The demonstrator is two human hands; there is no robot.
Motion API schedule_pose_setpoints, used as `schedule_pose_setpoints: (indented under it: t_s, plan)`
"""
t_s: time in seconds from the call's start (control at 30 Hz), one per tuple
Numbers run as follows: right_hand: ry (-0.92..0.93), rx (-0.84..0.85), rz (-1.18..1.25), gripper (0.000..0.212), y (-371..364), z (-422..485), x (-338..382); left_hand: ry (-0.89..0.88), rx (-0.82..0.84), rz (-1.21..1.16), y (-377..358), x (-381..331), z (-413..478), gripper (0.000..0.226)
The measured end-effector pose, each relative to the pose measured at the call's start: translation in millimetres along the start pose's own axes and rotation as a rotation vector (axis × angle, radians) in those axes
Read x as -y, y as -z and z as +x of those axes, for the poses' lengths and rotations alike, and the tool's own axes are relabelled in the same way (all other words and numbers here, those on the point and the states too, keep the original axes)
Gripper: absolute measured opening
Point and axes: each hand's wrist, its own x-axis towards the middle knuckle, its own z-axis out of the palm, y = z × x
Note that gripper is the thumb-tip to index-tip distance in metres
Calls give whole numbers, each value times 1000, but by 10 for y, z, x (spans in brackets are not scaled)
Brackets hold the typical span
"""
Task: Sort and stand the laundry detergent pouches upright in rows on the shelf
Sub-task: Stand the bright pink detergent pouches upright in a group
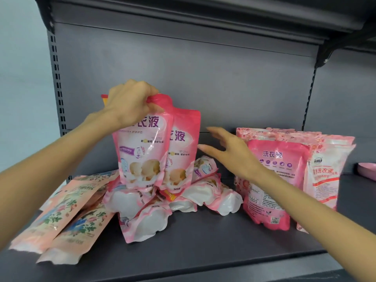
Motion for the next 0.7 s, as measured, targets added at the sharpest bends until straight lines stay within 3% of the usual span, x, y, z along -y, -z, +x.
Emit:
schedule_pose_setpoints:
  t_s: [0.1,0.17,0.2,0.33,0.7]
  plan:
    - [15,-55,416,40,-59,170,242,-26,-7,-12,22,-121,6,28]
    - [23,-143,508,10,-50,270,364,-39,-9,-19,46,-182,5,26]
    - [15,-188,516,7,-36,312,396,-45,-6,-28,65,-209,4,24]
    - [3,-259,521,22,17,376,374,-52,34,-71,140,-294,5,19]
    - [13,-234,531,17,226,249,389,-67,179,-378,156,-361,12,13]
